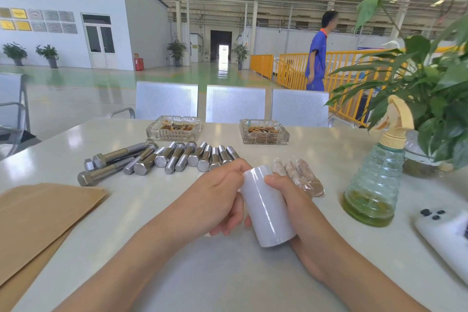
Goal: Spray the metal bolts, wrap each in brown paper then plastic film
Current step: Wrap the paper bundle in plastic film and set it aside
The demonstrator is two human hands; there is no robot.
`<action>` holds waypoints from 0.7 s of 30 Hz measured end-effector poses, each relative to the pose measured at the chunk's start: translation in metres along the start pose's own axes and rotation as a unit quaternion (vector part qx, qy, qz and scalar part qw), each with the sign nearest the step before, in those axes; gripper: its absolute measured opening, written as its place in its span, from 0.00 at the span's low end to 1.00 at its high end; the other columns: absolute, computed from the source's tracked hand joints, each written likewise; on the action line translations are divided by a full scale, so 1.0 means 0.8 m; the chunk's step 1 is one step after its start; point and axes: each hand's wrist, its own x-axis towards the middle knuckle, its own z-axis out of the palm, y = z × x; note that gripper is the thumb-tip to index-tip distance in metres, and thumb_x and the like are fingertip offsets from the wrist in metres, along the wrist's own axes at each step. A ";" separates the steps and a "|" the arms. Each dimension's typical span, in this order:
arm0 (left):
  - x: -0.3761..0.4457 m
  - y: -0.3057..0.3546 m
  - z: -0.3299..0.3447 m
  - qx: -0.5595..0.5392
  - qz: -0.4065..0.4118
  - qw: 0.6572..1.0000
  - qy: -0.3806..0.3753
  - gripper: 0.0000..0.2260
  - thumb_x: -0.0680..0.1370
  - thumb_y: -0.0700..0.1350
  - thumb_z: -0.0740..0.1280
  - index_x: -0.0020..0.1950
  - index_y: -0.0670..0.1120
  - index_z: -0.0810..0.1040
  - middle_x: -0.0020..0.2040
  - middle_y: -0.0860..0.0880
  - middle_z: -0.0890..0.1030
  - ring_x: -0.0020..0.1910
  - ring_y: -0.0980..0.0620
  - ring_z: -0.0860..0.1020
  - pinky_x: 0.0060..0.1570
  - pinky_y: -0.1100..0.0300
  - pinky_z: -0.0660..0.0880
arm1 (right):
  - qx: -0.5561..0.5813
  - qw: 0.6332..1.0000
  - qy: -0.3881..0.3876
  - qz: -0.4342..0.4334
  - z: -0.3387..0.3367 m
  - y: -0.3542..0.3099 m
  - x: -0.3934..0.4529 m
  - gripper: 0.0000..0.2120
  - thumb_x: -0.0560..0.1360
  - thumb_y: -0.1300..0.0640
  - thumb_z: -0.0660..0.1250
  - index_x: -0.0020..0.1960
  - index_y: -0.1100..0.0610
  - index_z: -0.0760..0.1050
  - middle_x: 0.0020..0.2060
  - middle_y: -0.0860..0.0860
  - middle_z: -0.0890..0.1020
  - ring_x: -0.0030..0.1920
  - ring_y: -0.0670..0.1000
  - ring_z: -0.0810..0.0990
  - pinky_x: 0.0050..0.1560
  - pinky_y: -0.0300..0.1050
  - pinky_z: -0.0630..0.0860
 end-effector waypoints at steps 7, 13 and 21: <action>0.000 0.004 0.000 0.006 -0.001 1.000 0.004 0.13 0.86 0.47 0.52 0.45 0.48 0.71 0.25 0.44 0.74 0.19 0.50 0.66 0.30 0.52 0.69 | -0.013 1.000 -0.018 0.015 0.001 -0.006 -0.018 0.20 0.79 0.44 0.64 0.58 0.61 0.79 0.42 0.60 0.85 0.40 0.56 0.85 0.41 0.46 0.78; -0.003 0.010 -0.001 0.008 -0.001 1.000 -0.009 0.13 0.86 0.42 0.50 0.48 0.45 0.73 0.27 0.43 0.76 0.19 0.48 0.64 0.31 0.39 0.73 | -0.001 1.000 -0.005 0.024 0.004 -0.010 -0.017 0.20 0.75 0.43 0.66 0.57 0.57 0.81 0.42 0.60 0.85 0.40 0.56 0.85 0.41 0.47 0.79; 0.003 -0.002 -0.002 -0.026 0.020 0.999 0.012 0.17 0.84 0.37 0.51 0.54 0.51 0.78 0.29 0.37 0.76 0.24 0.45 0.70 0.27 0.58 0.72 | 0.038 0.999 -0.003 0.032 0.002 -0.009 -0.014 0.25 0.79 0.43 0.61 0.61 0.62 0.79 0.47 0.64 0.85 0.46 0.59 0.84 0.55 0.55 0.78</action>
